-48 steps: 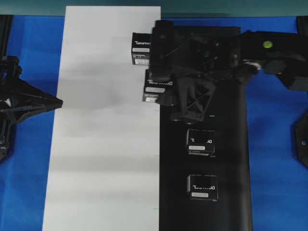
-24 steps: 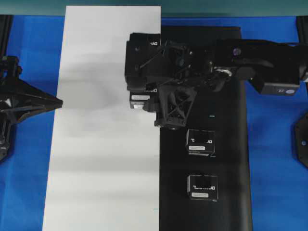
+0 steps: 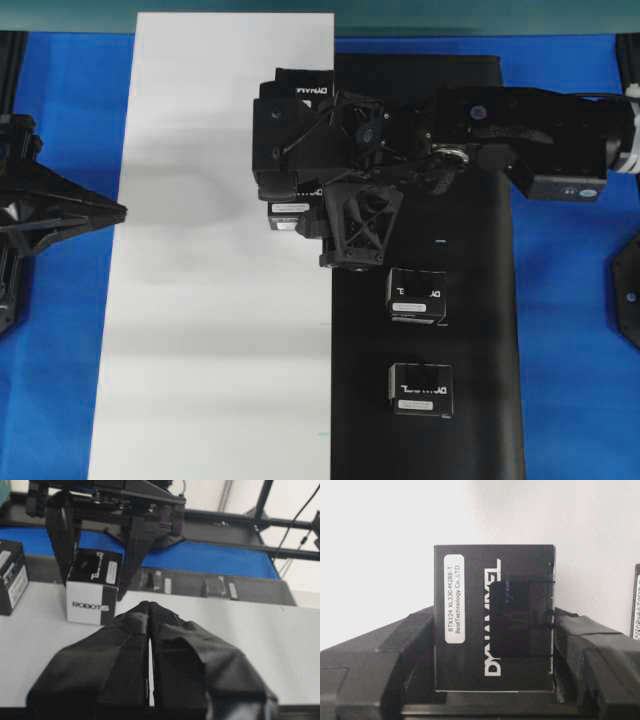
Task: Place the box from the black base onto the white base.
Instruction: 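Lower the box onto the white base below the other box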
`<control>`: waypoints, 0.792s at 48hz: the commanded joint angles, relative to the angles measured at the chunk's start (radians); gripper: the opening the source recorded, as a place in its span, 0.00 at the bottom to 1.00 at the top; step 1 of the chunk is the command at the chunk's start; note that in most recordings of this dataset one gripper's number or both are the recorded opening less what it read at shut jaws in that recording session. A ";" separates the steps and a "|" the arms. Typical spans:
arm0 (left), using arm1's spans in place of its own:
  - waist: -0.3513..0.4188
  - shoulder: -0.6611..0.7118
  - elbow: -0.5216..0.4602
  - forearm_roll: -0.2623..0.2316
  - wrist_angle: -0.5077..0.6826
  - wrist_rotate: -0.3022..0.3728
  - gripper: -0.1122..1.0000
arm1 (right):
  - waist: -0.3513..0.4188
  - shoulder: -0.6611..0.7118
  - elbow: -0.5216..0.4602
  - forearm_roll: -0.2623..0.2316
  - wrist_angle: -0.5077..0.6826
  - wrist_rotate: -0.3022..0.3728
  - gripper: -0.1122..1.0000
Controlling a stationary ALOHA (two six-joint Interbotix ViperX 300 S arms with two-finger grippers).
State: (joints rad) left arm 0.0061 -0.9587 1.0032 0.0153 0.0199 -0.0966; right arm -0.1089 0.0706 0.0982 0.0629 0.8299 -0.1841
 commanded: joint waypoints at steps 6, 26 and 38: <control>-0.002 0.003 -0.031 0.003 -0.005 0.002 0.09 | 0.005 0.015 -0.002 -0.002 -0.003 -0.002 0.62; -0.002 0.003 -0.029 0.003 -0.005 0.000 0.09 | -0.002 0.014 0.017 -0.002 -0.012 0.008 1.00; -0.002 0.003 -0.029 0.003 -0.003 0.000 0.09 | -0.002 0.011 0.018 -0.002 -0.015 0.026 1.00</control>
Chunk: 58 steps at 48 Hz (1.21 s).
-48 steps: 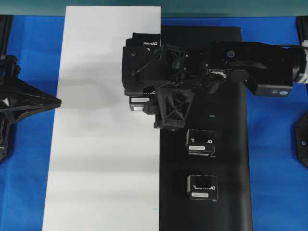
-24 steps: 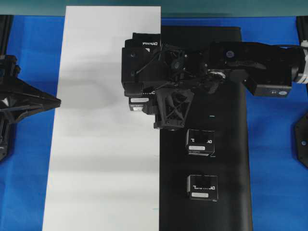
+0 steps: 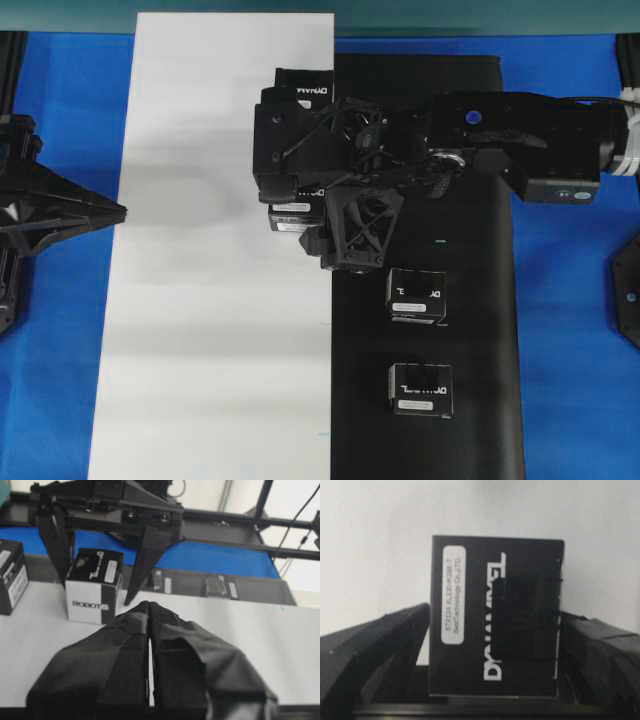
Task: Place the box from the black base onto the white base.
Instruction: 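Lower the box onto the white base below the other box, then open the right gripper and withdraw it to the right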
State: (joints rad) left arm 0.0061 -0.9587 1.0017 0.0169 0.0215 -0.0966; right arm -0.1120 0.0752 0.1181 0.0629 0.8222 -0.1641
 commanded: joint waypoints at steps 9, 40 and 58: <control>-0.003 0.003 -0.028 0.002 -0.005 -0.003 0.09 | -0.003 -0.017 0.002 0.002 -0.008 0.032 1.00; -0.008 0.003 -0.028 0.002 0.018 -0.005 0.09 | -0.017 -0.301 0.169 0.017 -0.038 0.052 1.00; -0.008 0.003 -0.028 0.002 0.043 -0.008 0.09 | -0.006 -0.440 0.322 0.018 -0.213 0.054 1.00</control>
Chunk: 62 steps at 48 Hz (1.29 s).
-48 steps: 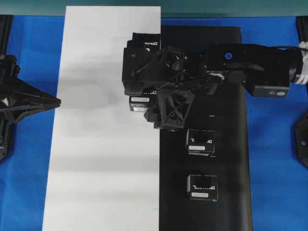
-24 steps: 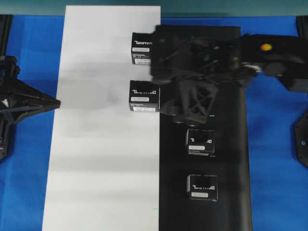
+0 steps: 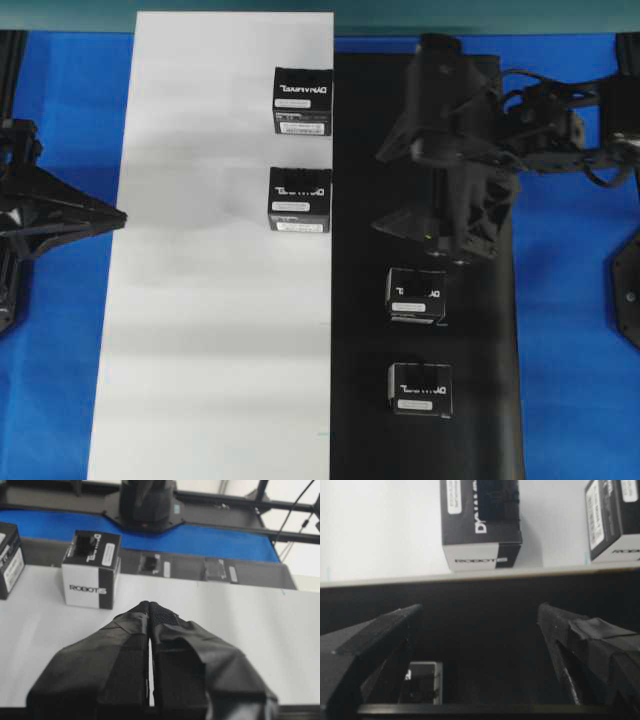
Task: Place the box from the black base onto the white base.
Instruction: 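Open the right gripper and withdraw it to the right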
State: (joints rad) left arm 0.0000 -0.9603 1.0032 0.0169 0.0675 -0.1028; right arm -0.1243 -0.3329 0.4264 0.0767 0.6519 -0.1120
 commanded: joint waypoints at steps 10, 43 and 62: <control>-0.002 0.005 -0.031 0.002 -0.005 -0.005 0.09 | 0.009 -0.094 0.075 0.006 -0.115 0.015 1.00; -0.012 0.009 -0.028 0.002 0.000 -0.009 0.09 | 0.021 -0.295 0.242 0.005 -0.213 0.049 1.00; -0.020 0.021 -0.026 0.002 0.040 -0.008 0.09 | 0.046 -0.347 0.313 0.005 -0.216 0.049 1.00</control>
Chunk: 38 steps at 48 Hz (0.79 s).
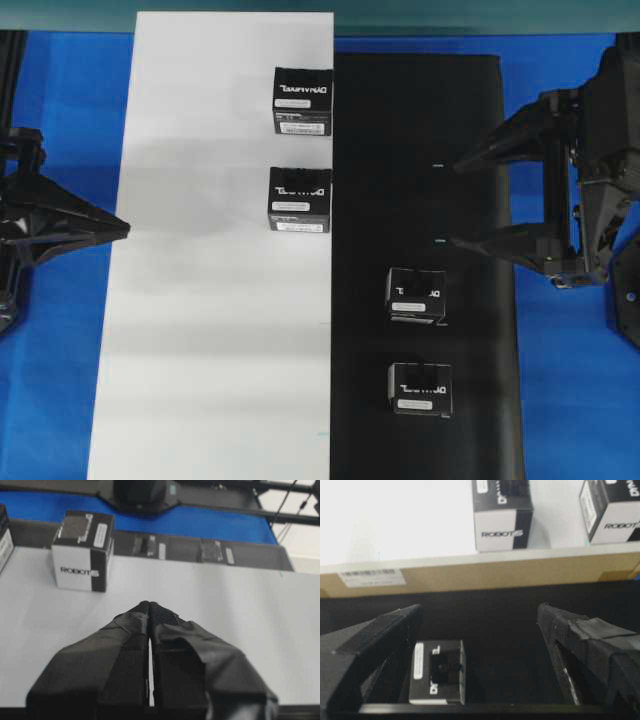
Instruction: Place the box from the black base onto the white base.
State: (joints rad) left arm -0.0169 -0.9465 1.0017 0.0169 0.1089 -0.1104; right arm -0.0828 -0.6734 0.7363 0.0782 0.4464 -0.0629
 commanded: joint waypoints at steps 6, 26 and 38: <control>-0.003 0.008 -0.025 0.002 -0.003 -0.002 0.09 | 0.009 -0.025 0.029 0.003 -0.026 0.002 1.00; -0.003 0.008 -0.025 0.002 -0.002 -0.002 0.09 | 0.020 -0.064 0.072 0.003 -0.078 0.002 1.00; -0.009 0.003 -0.026 0.002 -0.008 -0.005 0.09 | 0.025 -0.064 0.072 0.005 -0.098 0.002 1.00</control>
State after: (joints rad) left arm -0.0199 -0.9480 1.0017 0.0153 0.1104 -0.1135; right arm -0.0614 -0.7394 0.8145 0.0782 0.3636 -0.0614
